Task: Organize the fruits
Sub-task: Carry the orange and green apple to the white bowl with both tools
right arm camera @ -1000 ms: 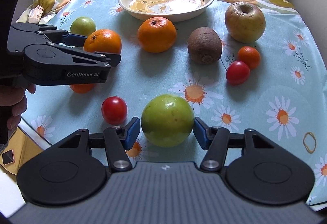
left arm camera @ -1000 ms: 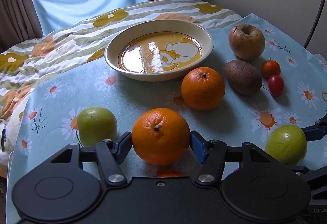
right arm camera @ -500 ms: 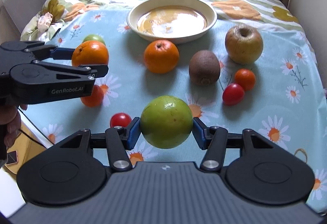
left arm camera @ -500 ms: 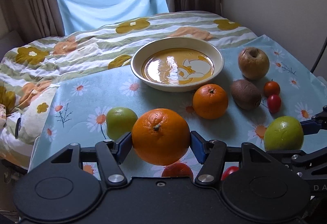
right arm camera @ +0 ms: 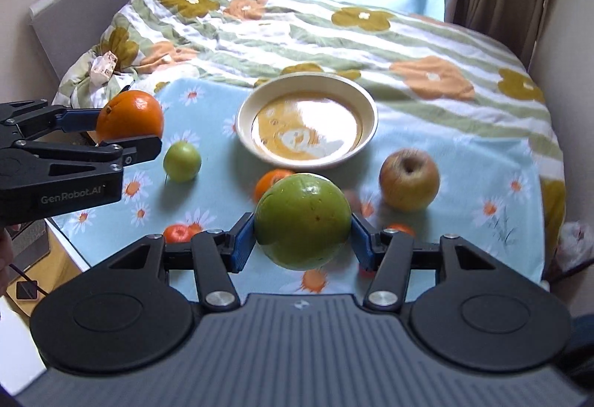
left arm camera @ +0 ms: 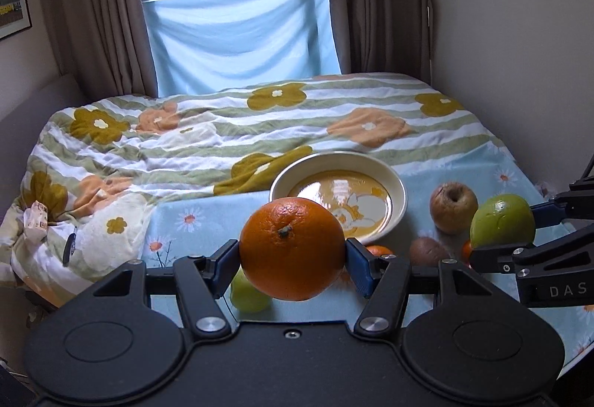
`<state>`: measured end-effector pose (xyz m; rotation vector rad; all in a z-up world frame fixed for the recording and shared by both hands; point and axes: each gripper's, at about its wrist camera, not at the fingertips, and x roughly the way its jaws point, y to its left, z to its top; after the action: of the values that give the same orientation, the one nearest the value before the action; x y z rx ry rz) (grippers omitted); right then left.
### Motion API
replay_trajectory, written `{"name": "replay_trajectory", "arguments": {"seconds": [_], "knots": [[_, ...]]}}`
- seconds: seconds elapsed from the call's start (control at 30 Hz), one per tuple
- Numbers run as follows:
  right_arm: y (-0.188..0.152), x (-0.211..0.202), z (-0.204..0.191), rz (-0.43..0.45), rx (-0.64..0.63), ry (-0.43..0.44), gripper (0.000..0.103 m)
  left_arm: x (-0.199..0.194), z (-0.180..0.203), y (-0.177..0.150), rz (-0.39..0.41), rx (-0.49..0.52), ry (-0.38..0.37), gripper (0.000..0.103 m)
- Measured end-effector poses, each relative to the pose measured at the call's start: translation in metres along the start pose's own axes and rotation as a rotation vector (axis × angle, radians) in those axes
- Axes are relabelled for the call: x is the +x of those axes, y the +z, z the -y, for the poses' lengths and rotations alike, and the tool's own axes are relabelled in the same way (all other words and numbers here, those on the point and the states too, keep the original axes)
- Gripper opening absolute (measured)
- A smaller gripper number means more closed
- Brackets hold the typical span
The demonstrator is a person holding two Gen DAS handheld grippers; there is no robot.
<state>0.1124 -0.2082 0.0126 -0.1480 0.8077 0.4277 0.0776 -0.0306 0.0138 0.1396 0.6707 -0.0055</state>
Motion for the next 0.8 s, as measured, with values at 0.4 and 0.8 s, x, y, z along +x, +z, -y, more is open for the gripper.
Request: {"name": "replay_trajectory", "arguments": {"seconds": [0.4,0.8], "knots": [[0.073,0.029,0.043,0.030,0.028,-0.006,0.069,0.044,-0.009,0.052,0.009,-0.034,-0.037,0.065],[0.132,0.101,0.058,-0.005,0.084,-0.032,0.069,0.135,-0.016,0.091,-0.071,0.050,-0.102,0.065]]}}
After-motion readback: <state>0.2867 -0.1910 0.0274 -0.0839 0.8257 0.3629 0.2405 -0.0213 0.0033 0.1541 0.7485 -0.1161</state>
